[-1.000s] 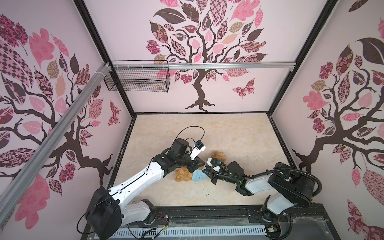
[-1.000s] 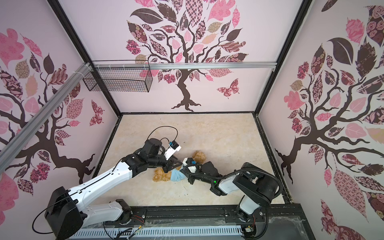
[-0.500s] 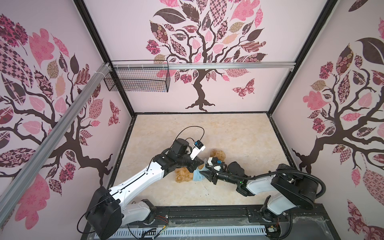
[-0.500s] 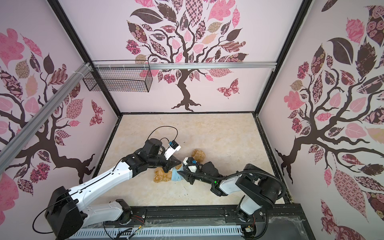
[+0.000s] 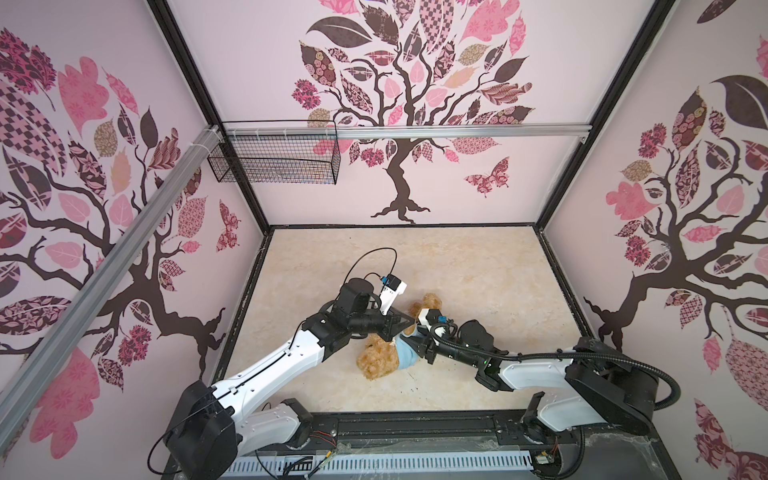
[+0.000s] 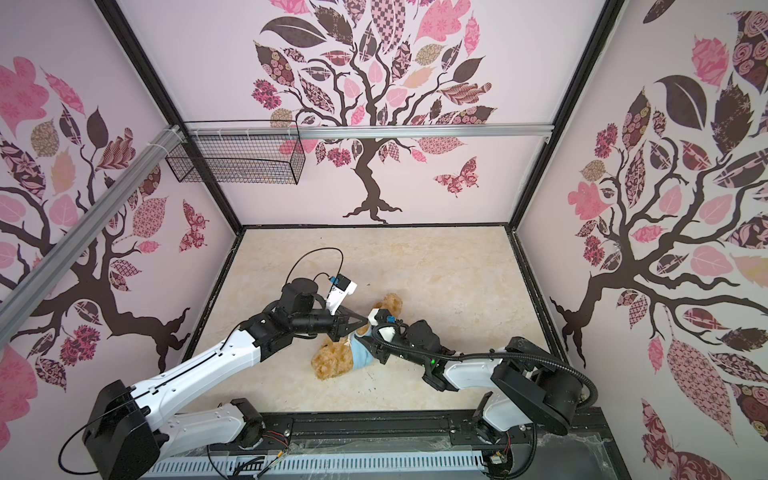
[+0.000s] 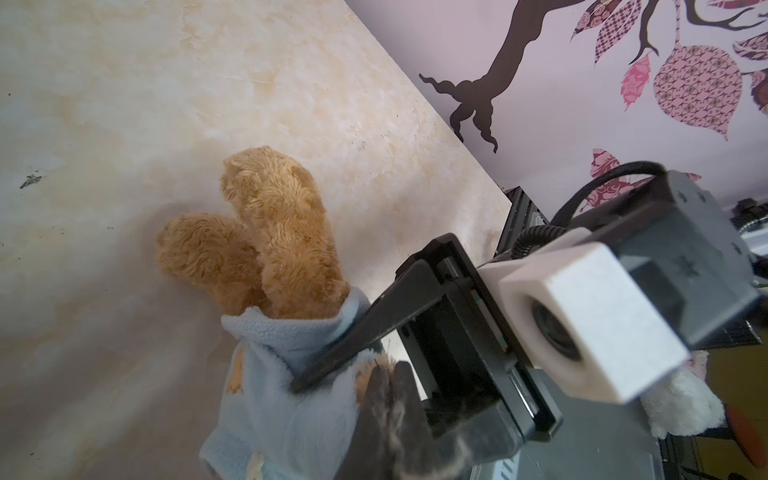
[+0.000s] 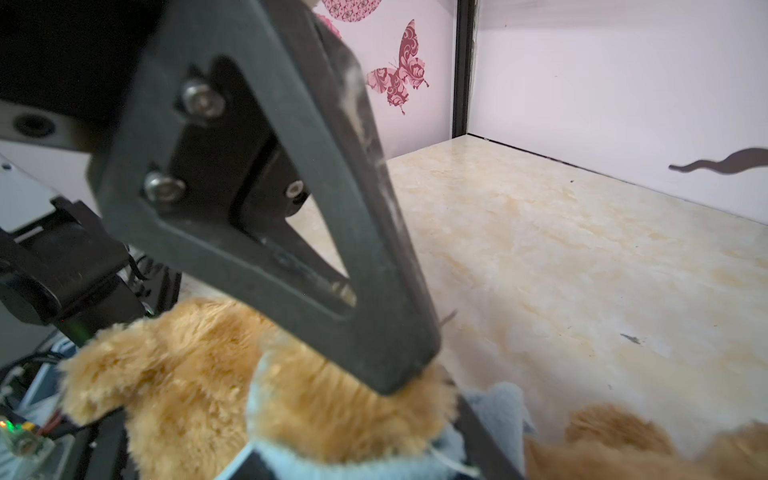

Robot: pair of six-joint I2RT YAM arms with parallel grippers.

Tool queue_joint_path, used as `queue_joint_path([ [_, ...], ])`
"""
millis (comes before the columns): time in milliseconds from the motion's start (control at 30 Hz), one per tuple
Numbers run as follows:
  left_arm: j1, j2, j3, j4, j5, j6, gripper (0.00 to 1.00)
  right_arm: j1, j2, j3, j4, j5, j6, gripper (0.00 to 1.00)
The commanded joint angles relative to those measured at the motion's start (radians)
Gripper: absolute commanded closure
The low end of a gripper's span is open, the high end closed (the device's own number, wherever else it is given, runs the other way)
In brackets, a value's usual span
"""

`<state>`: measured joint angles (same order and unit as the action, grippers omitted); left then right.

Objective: Dress the teddy bear

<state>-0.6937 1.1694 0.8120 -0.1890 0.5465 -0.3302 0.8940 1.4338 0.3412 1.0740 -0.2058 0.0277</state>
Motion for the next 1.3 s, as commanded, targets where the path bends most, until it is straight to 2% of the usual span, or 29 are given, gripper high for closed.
queue_joint_path([
  [0,-0.004,-0.046,0.000,0.084,0.083,-0.052,1.00,0.004,0.073,-0.015,-0.022,0.063,0.002,0.63],
  [167,-0.001,-0.049,0.032,0.122,0.145,-0.093,1.00,0.003,0.181,-0.103,0.078,0.093,0.110,0.57],
  [333,0.006,-0.037,0.040,0.111,0.138,-0.071,1.00,0.004,0.229,-0.131,0.100,0.108,0.178,0.50],
  [433,0.027,-0.040,0.032,0.108,0.127,-0.053,1.00,0.004,0.218,-0.131,0.089,0.109,0.190,0.43],
  [533,0.029,-0.030,0.020,0.078,0.064,0.005,1.00,0.004,0.138,-0.128,0.066,0.096,0.187,0.37],
  [700,0.109,0.004,0.010,0.110,0.034,0.048,1.00,0.003,-0.125,-0.034,-0.256,0.088,0.160,0.28],
  [833,0.160,0.044,0.100,0.050,-0.008,0.132,1.00,-0.015,-0.308,0.003,-0.428,0.099,0.138,0.25],
  [1000,0.165,0.123,0.172,-0.010,-0.027,0.188,1.00,-0.150,-0.457,0.031,-0.588,0.068,0.196,0.25],
  [1067,0.147,0.140,0.141,0.003,-0.030,0.159,1.00,-0.206,-0.501,0.041,-0.647,0.077,0.219,0.25],
  [1167,0.068,0.143,0.047,0.038,-0.080,0.125,1.00,-0.241,-0.535,0.078,-0.765,0.163,0.221,0.25],
  [1267,-0.004,0.155,-0.068,0.133,-0.108,0.031,0.90,-0.265,-0.531,0.115,-0.833,0.223,0.242,0.24],
])
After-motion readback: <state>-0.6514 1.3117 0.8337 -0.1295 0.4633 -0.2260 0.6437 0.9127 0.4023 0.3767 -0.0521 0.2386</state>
